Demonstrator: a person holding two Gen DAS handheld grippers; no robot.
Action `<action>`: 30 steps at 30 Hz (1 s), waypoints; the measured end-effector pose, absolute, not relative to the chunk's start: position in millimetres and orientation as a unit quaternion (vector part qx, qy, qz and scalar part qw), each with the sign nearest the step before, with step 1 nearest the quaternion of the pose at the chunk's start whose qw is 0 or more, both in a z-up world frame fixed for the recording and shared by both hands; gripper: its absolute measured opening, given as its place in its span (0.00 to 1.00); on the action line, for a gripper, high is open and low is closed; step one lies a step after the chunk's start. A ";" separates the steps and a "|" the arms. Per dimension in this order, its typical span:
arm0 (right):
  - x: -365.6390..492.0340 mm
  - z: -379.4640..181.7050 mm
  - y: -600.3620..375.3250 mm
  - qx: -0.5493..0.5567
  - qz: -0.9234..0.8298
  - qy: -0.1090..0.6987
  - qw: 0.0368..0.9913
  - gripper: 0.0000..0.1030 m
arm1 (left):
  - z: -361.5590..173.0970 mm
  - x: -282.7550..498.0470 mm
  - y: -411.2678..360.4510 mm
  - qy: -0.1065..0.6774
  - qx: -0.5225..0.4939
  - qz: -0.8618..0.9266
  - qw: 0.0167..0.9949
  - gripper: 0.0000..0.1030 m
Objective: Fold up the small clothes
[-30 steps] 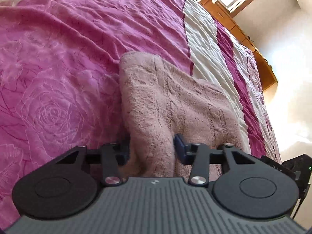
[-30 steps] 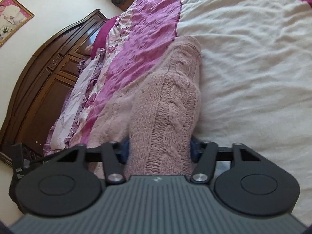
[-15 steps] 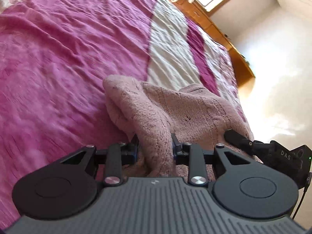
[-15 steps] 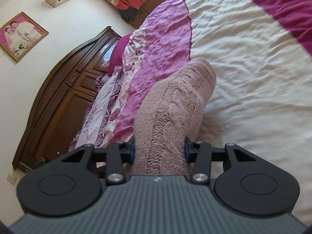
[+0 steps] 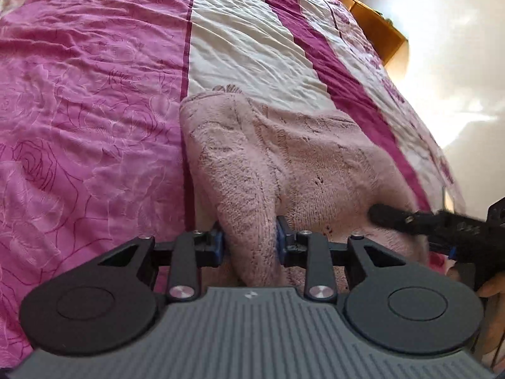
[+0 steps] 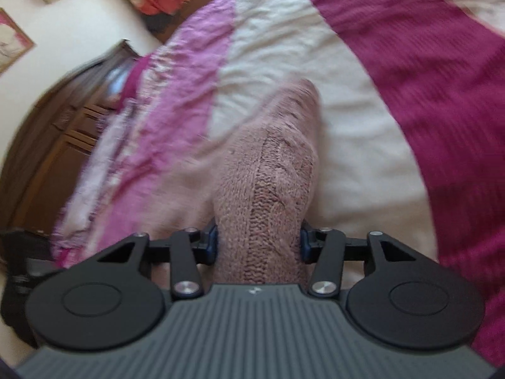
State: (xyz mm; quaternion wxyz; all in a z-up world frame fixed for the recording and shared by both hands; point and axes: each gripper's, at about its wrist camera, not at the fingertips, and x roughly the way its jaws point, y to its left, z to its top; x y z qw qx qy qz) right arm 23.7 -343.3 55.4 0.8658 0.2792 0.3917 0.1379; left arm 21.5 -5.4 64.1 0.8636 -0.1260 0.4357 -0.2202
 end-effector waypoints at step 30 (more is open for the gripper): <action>-45.4 59.5 -333.8 0.161 0.092 0.337 0.923 0.32 | 73.8 -18.0 0.4 0.439 -0.023 -0.124 0.890 0.71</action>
